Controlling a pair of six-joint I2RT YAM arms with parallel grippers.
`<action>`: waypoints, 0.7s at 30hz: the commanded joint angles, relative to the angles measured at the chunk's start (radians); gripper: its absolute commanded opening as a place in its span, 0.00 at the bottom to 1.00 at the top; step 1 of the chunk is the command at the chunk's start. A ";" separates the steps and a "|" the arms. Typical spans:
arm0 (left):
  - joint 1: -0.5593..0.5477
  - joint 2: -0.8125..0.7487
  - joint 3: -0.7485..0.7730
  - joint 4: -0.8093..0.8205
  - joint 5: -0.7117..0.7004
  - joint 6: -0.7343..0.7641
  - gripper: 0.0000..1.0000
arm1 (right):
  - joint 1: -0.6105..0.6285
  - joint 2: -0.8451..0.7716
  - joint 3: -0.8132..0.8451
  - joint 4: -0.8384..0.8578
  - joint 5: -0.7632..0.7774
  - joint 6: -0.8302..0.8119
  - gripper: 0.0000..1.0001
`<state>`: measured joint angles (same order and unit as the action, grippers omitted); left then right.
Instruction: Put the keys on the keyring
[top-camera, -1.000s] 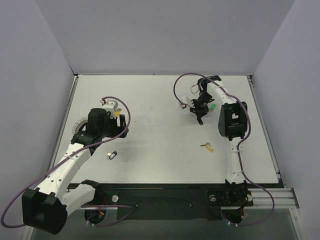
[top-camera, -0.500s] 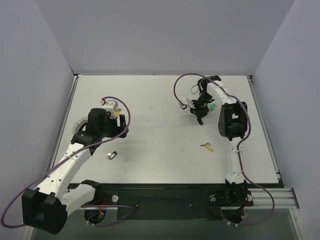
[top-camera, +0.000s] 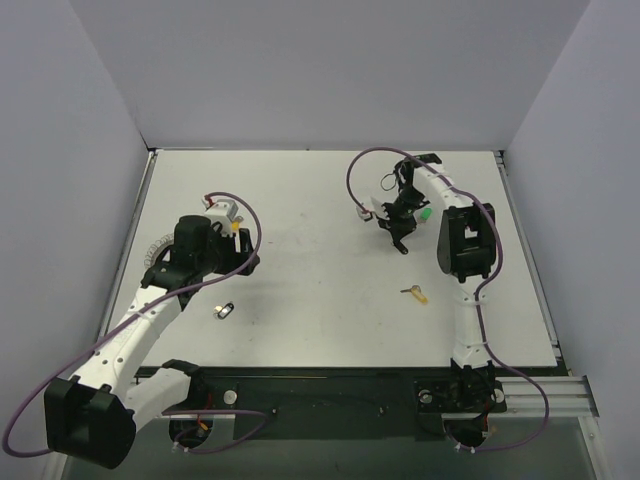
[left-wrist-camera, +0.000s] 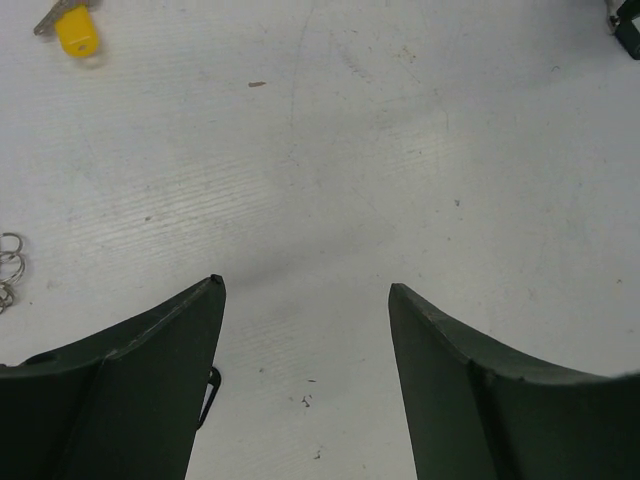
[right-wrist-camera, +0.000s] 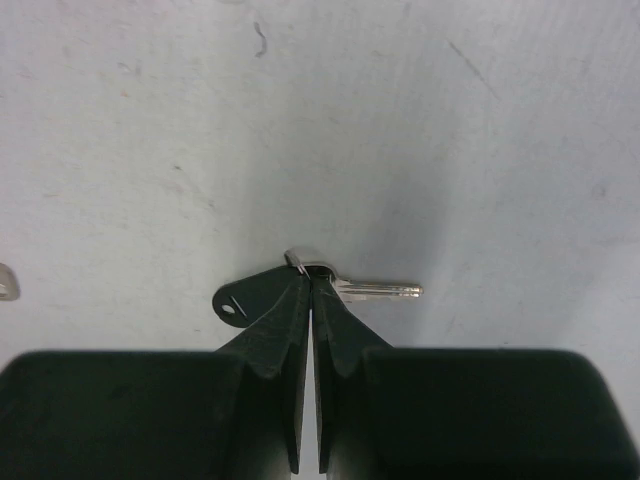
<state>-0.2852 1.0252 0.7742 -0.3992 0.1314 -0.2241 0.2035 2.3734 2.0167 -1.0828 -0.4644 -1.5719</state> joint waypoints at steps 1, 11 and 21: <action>0.015 -0.027 0.004 0.109 0.184 0.022 0.72 | -0.009 -0.158 -0.088 -0.074 -0.123 -0.008 0.00; -0.055 -0.260 -0.248 0.693 0.510 -0.098 0.68 | 0.022 -0.627 -0.512 0.127 -0.312 0.391 0.00; -0.434 -0.222 -0.314 0.920 0.233 -0.043 0.66 | 0.056 -1.080 -0.825 0.415 -0.422 0.875 0.00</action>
<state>-0.5697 0.7513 0.4564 0.3370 0.5079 -0.3088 0.2588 1.4357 1.2682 -0.7769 -0.7822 -0.9195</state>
